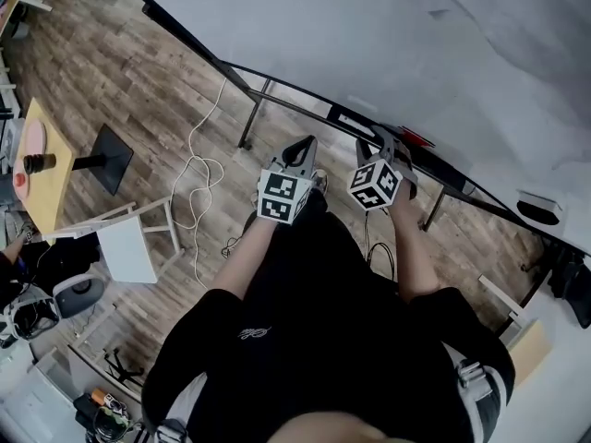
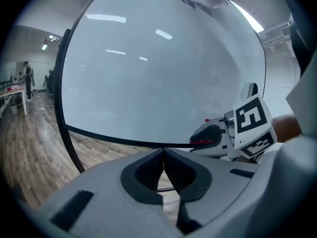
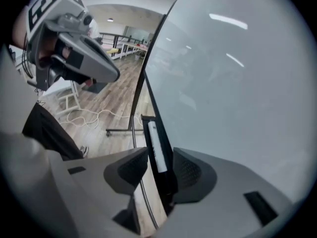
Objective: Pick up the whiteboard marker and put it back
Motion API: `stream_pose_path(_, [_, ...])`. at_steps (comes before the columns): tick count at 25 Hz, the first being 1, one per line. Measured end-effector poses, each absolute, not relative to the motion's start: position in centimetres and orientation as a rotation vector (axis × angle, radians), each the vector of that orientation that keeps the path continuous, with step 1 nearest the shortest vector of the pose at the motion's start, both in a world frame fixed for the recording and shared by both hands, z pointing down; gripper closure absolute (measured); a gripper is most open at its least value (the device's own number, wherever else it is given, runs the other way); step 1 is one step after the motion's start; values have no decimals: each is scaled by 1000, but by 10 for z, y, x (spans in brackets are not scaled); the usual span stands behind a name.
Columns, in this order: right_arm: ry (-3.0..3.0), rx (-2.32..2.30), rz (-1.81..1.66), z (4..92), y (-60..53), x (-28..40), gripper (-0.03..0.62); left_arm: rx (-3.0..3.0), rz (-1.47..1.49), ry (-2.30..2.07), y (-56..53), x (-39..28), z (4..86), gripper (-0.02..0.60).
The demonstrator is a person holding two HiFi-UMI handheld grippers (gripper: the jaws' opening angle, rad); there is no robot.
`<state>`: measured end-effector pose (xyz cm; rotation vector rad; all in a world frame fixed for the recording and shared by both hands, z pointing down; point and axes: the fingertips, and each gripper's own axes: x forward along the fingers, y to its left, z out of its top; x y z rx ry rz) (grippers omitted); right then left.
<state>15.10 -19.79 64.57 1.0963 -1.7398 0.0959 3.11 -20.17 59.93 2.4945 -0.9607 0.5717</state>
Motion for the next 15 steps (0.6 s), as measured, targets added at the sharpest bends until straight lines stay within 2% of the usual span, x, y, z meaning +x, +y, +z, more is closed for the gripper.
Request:
stream_pose_path(11, [-1922, 1635, 121, 562, -199, 126, 452, 2585, 503, -925, -217, 32, 568, 575])
stream_pose_path(12, [-1926, 1690, 123, 553, -199, 124, 476, 2608, 491, -910, -219, 32, 563, 574])
stream_pose_path(14, [-1919, 1807, 151, 538, -197, 122, 564, 2650, 466, -872, -222, 28, 552, 574])
stream_pose_path(15, [-1914, 1866, 178, 533, -195, 119, 578, 2667, 456, -852, -223, 24, 547, 574])
